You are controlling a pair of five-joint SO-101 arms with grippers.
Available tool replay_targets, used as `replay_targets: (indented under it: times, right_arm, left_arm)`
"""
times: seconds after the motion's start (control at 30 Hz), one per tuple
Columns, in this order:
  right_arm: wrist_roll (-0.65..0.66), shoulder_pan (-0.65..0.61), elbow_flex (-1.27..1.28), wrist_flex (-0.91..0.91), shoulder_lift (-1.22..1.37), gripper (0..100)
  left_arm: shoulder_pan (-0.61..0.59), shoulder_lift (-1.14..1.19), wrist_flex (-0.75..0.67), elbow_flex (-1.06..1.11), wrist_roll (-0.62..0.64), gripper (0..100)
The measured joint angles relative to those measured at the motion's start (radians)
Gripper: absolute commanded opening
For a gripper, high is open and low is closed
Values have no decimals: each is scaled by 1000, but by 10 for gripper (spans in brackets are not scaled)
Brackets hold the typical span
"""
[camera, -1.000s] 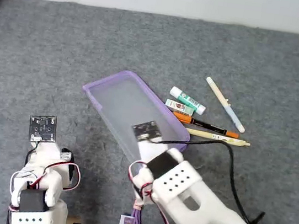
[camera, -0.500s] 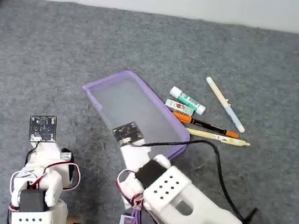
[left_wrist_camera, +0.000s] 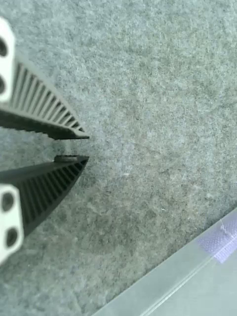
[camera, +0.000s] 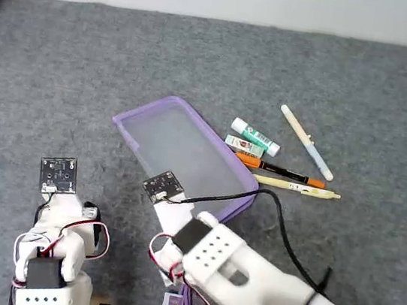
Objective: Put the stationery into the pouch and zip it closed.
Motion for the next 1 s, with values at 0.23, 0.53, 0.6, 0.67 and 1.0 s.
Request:
replay_targets:
  times: [0.23, 0.53, 0.6, 0.67, 1.0]
  right_arm:
    - [0, 21, -6, -66, 121, 236]
    - [0, 25, -5, -107, 138, 2]
    - [0, 25, -5, -107, 138, 32]
    - [0, 25, -5, -107, 138, 58]
    - [0, 25, -6, -74, 138, 69]
  left_arm:
    - [0, 0, 0, 0, 0, 55]
    - [0, 0, 0, 0, 0, 55]
    - [0, 0, 0, 0, 0, 55]
    - [0, 0, 0, 0, 0, 55]
    - [0, 0, 0, 0, 0, 55]
